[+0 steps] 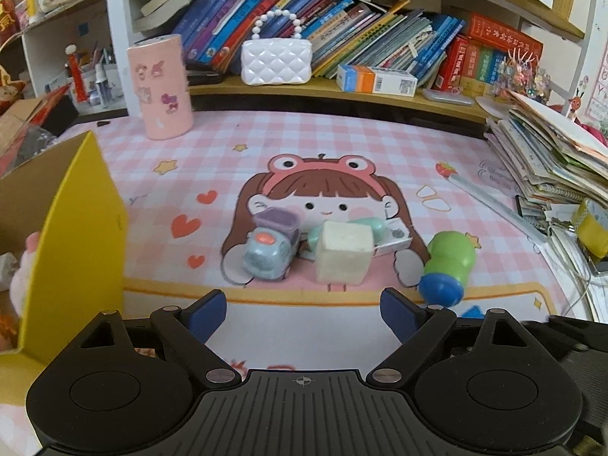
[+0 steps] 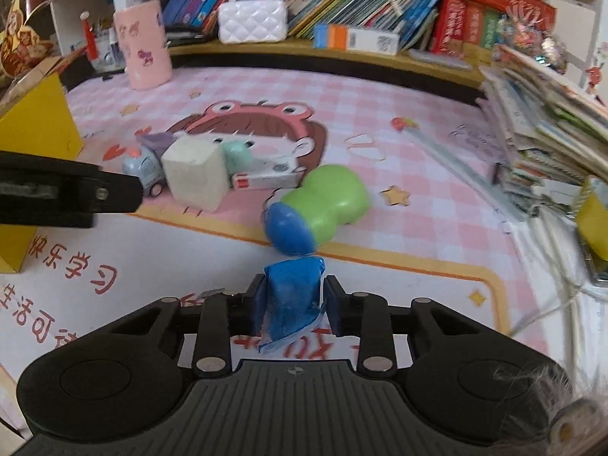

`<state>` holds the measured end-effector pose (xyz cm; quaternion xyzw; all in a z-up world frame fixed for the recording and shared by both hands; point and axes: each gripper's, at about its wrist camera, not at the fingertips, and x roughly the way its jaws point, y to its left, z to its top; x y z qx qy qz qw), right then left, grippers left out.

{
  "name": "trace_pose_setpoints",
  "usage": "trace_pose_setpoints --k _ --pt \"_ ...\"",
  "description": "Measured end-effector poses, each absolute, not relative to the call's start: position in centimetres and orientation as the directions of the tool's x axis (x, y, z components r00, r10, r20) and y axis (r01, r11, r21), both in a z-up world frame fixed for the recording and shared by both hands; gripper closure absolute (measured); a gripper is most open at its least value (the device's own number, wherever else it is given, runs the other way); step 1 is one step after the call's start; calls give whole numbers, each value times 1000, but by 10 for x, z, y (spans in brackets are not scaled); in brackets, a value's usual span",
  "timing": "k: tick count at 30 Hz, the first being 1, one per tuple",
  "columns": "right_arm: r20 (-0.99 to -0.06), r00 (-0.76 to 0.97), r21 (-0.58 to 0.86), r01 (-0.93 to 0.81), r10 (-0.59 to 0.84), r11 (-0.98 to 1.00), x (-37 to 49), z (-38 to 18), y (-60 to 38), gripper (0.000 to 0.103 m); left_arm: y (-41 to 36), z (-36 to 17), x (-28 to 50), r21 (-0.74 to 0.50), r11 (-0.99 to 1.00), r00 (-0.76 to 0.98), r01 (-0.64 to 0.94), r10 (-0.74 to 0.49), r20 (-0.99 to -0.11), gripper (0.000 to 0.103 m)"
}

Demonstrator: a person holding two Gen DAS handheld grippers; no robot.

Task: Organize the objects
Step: 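Grasp the white cube with the left tool while the right tool holds the blue cup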

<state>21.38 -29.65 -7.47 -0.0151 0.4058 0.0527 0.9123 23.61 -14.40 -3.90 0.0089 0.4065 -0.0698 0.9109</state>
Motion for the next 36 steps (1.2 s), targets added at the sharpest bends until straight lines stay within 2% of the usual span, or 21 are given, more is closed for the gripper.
trace_pose_setpoints --k 1,3,7,11,17,23,25,27,30,36 --pt "-738 670 15 -101 79 995 211 -72 -300 74 -147 -40 239 -43 989 661 140 -125 -740 16" --pt "-731 679 14 -84 68 996 207 -65 -307 74 -155 -44 245 -37 988 658 151 -129 -742 26" --pt "-711 702 7 -62 49 998 200 -55 -316 74 -169 -54 257 -10 985 654 171 -122 -747 27" --pt "-707 706 16 -38 39 999 197 -52 -325 74 -178 -62 267 10 983 653 181 -112 -749 36" --pt "-713 701 15 -10 18 1000 194 -52 -334 74 -188 -73 279 30 983 647 180 -96 -757 37" --pt "-718 696 12 -4 11 1000 192 -52 -338 74 -196 -78 292 50 985 654 167 -72 -753 43" --pt "-720 694 11 -7 13 1000 191 -52 -338 74 -198 -81 295 59 984 649 167 -65 -758 48" --pt "-721 693 10 -6 12 1000 191 -52 -338 74 -200 -84 298 71 983 643 169 -56 -764 60" --pt "-721 693 11 0 8 1000 190 -51 -338 74 -198 -81 294 70 983 648 172 -60 -759 65" --pt "-725 688 19 -11 21 1000 188 -51 -332 74 -182 -58 272 -2 983 658 186 -126 -742 67"
